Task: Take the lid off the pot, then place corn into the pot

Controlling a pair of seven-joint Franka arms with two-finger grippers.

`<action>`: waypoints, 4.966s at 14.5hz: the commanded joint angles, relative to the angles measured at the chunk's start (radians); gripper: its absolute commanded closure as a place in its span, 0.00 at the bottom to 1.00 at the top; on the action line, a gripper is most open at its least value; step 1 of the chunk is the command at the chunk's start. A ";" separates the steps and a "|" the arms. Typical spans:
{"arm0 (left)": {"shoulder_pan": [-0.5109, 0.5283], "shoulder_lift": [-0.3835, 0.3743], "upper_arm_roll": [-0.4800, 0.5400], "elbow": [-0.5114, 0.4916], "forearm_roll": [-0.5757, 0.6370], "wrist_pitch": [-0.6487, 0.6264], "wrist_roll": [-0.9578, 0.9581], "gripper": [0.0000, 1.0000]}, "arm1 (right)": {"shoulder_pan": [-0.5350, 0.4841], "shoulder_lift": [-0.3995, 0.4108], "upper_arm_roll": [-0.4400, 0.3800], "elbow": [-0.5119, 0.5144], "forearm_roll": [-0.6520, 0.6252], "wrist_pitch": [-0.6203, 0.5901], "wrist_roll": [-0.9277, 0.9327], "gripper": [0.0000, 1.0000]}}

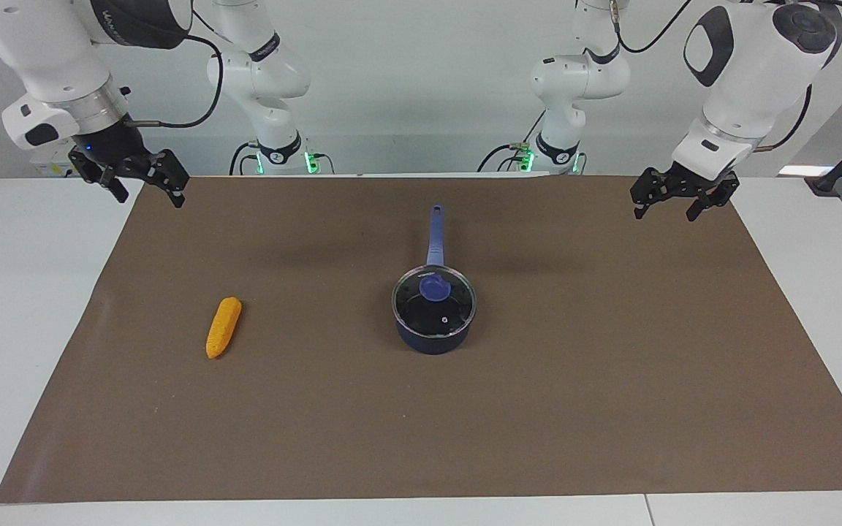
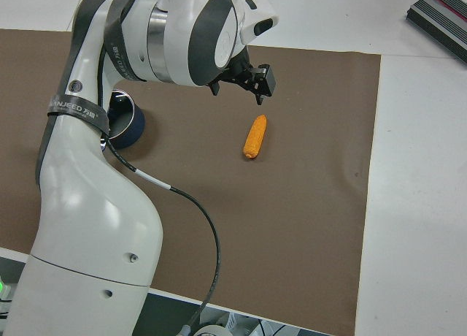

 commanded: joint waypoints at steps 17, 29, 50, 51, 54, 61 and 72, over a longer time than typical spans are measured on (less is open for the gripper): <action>-0.150 0.005 -0.009 -0.020 0.000 0.059 -0.165 0.00 | 0.056 0.056 0.015 -0.104 0.031 0.360 -0.044 0.00; -0.476 0.314 -0.009 0.153 -0.033 0.225 -0.366 0.00 | 0.041 0.307 0.015 -0.323 0.044 0.724 -0.089 0.01; -0.619 0.554 0.005 0.361 0.000 0.200 -0.685 0.00 | 0.035 0.334 0.015 -0.354 0.043 0.684 -0.102 1.00; -0.617 0.552 0.006 0.361 0.000 0.202 -0.687 0.00 | 0.038 0.329 0.017 -0.325 0.043 0.645 -0.102 1.00; -0.608 0.554 0.006 0.356 0.001 0.206 -0.693 0.00 | 0.053 0.303 0.041 -0.201 0.041 0.482 -0.100 1.00; -0.606 0.536 0.008 0.266 0.003 0.320 -0.728 0.00 | 0.059 0.254 0.112 0.019 0.043 0.203 -0.060 1.00; -0.592 0.537 0.009 0.295 0.023 0.263 -0.717 0.00 | 0.168 0.245 0.127 0.198 0.027 0.094 0.012 1.00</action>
